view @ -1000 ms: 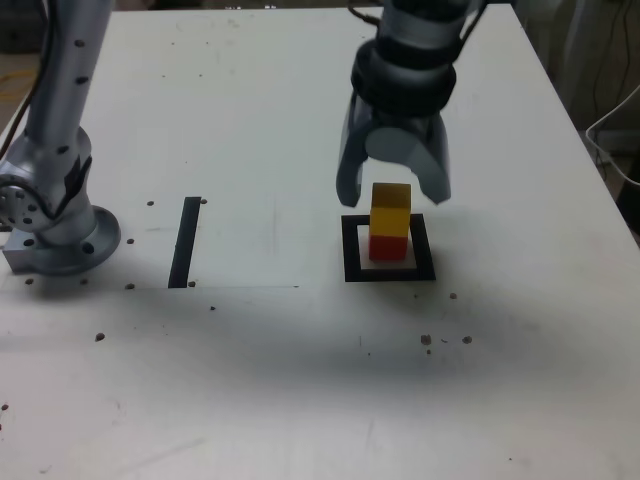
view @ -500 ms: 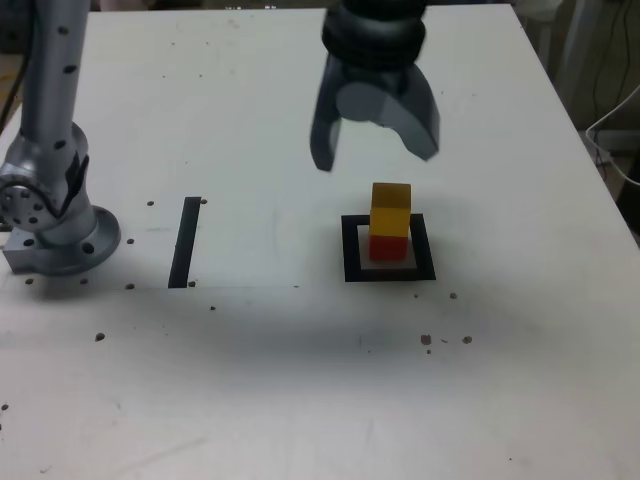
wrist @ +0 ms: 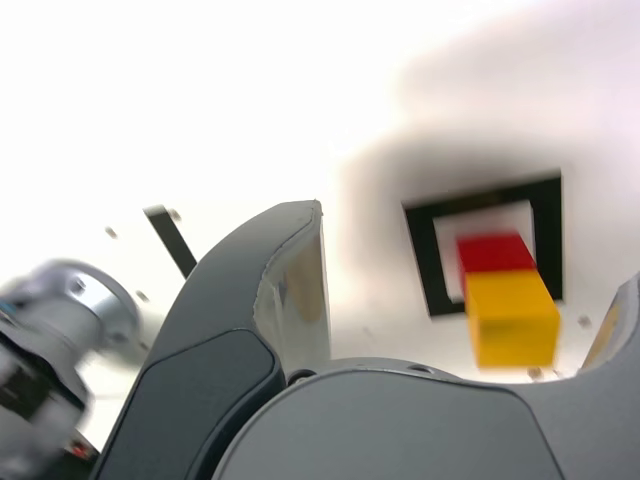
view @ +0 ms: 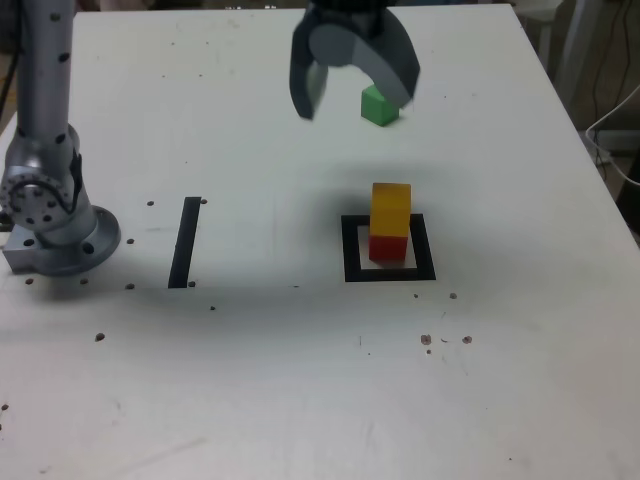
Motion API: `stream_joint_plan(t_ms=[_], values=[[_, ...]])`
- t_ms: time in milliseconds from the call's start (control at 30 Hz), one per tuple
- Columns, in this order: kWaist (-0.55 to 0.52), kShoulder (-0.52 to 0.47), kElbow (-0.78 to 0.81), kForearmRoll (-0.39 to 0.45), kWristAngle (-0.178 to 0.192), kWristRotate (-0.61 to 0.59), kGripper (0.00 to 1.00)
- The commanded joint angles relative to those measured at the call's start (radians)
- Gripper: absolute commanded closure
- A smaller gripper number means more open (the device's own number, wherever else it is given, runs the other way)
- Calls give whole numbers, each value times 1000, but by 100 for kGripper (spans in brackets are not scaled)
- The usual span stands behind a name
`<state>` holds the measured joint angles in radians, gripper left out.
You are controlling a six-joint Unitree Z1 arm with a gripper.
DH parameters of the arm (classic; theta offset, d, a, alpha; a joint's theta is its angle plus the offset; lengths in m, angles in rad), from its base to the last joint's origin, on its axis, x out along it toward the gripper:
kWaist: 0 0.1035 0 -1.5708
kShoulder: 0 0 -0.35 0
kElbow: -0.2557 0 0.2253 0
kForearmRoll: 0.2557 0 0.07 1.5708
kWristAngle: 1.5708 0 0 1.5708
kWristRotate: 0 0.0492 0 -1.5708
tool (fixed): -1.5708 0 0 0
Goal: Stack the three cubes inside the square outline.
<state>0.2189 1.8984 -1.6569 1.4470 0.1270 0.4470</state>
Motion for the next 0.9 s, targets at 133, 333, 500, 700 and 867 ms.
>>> stream_joint_plan(t_ms=[133,333,500,700,867], values=[[103,14,-19,-14,102,130,1],[163,74,-60,-48,217,254,1],[192,127,-88,-65,244,319,1],[219,161,-99,-119,248,393,1],[237,192,-118,-144,251,439,1]])
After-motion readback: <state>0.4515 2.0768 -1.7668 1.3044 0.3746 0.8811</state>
